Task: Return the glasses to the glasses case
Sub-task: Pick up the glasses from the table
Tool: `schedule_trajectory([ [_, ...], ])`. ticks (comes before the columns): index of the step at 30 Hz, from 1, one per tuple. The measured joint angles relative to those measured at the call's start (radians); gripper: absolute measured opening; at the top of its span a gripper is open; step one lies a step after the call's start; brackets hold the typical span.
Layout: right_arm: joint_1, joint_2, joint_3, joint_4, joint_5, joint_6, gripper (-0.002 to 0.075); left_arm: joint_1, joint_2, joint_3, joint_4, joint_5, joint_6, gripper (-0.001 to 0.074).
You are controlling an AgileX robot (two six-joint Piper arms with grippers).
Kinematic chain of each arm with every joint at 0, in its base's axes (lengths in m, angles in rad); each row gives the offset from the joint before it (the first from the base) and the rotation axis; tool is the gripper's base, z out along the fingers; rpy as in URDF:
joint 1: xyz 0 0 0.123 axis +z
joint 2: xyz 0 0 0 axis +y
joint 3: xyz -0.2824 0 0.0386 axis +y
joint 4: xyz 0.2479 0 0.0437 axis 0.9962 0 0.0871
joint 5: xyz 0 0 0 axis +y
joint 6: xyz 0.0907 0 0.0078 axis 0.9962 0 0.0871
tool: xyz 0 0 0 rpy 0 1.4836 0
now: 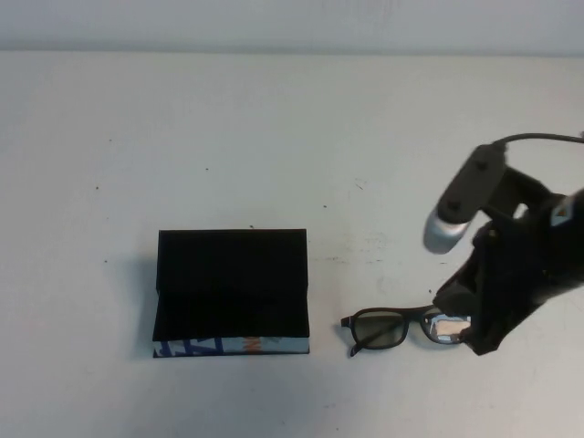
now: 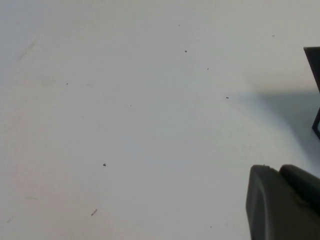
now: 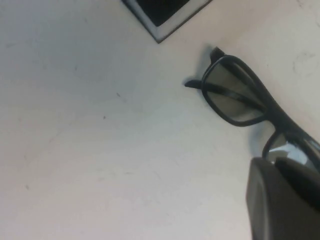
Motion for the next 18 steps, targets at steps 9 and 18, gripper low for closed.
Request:
schedule_trajectory([
  [9,0.081,0.293,-0.166,-0.185,0.066,-0.339,0.013,0.0,0.0,0.0,0.0,0.0,0.0,0.0],
  [18,0.081,0.466,-0.268,-0.262,0.058,-0.403,0.0357,0.0,0.0,0.0,0.0,0.0,0.0,0.0],
])
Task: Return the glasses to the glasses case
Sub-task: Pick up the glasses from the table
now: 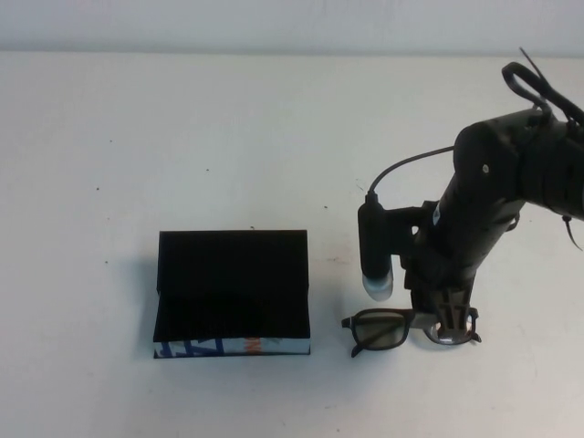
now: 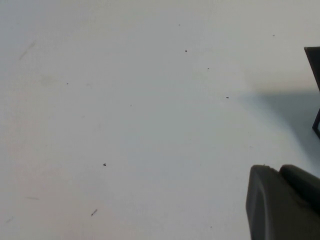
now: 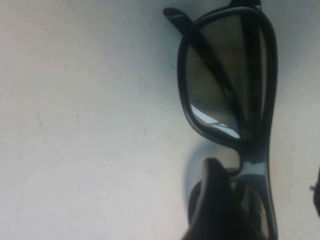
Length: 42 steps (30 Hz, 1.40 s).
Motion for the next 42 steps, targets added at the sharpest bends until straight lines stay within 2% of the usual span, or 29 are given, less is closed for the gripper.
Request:
schedule_trajectory([
  [24,0.0,0.114,-0.037,-0.032,-0.02,-0.034,0.037,0.0,0.0,0.0,0.0,0.0,0.0,0.0],
  [38,0.0,0.114,-0.037,-0.032,0.038,-0.034,0.0242,0.0,0.0,0.0,0.0,0.0,0.0,0.0001],
  [42,0.0,0.114,-0.037,-0.032,0.051,-0.034,0.0183,0.0,0.0,0.0,0.0,0.0,0.0,0.0001],
])
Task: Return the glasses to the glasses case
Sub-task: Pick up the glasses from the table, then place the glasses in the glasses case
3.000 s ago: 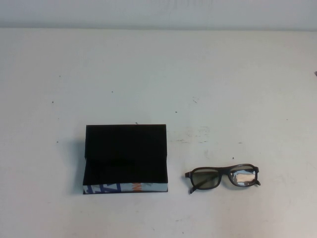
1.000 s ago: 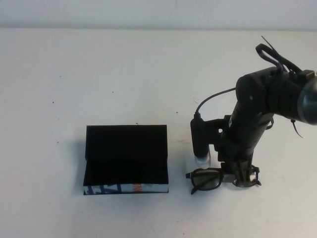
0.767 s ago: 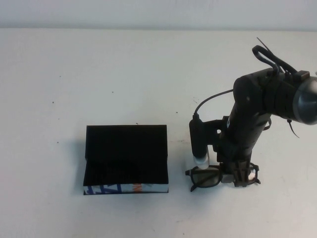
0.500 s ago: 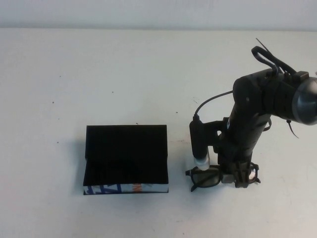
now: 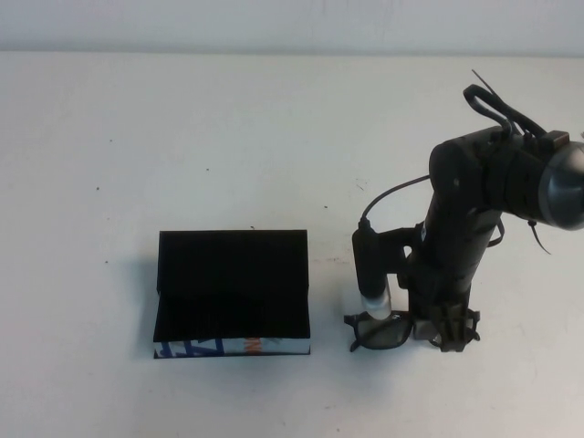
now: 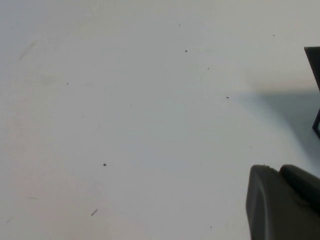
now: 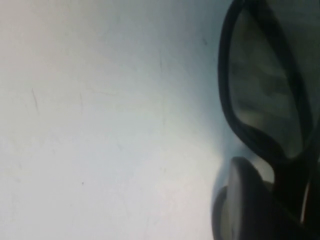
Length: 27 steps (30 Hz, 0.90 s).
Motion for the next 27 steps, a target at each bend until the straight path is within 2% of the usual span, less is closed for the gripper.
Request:
schedule_trajectory([
  [8,0.001,-0.004,-0.006,0.0,0.032,0.004,0.0043,0.0,0.0,0.0,0.0,0.0,0.0,0.0001],
  [14,0.037,-0.045,-0.039,-0.007,0.126,0.084,0.0041,0.0,0.0,0.0,0.0,0.0,0.0,0.0001],
  [21,0.174,-0.073,-0.261,-0.007,0.181,0.183,0.0041,0.0,0.0,0.0,0.0,0.0,0.0,0.0],
  [27,0.292,0.042,-0.44,-0.005,0.191,0.202,0.0041,0.0,0.0,0.0,0.0,0.0,0.0,0.0],
])
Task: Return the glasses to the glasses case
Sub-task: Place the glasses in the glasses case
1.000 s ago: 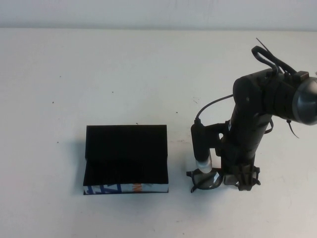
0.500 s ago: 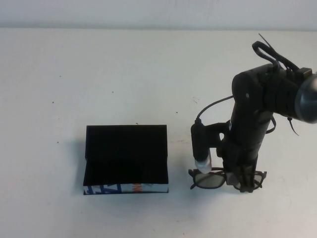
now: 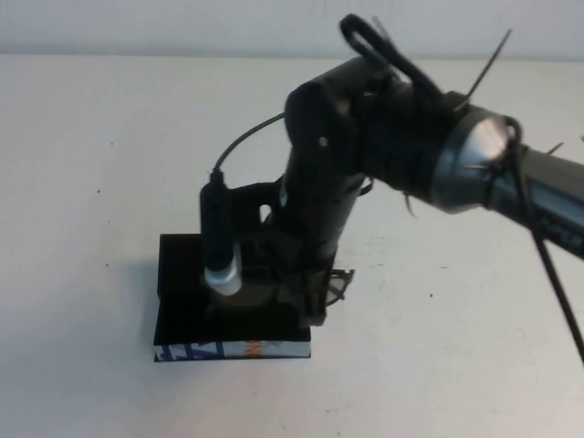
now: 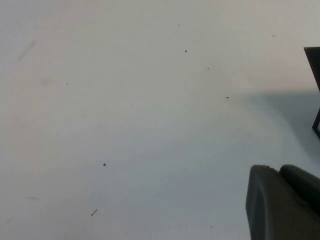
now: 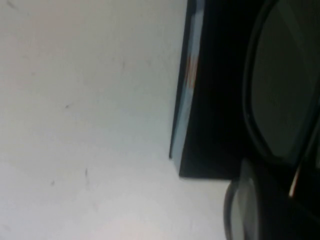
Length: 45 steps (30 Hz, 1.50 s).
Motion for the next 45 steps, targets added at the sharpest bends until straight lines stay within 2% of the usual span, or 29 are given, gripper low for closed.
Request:
schedule_trajectory([
  [6,0.061,0.138,-0.145,0.001,0.002,0.007,0.0041,0.0,0.0,0.0,0.0,0.0,0.0,0.0],
  [12,0.078,0.204,-0.205,0.006,0.002,0.025,0.004,0.0,0.0,0.0,0.0,0.0,0.0,0.0],
  [45,0.078,0.267,-0.211,0.008,0.004,0.056,0.004,0.0,0.0,0.0,0.0,0.0,0.0,0.0],
])
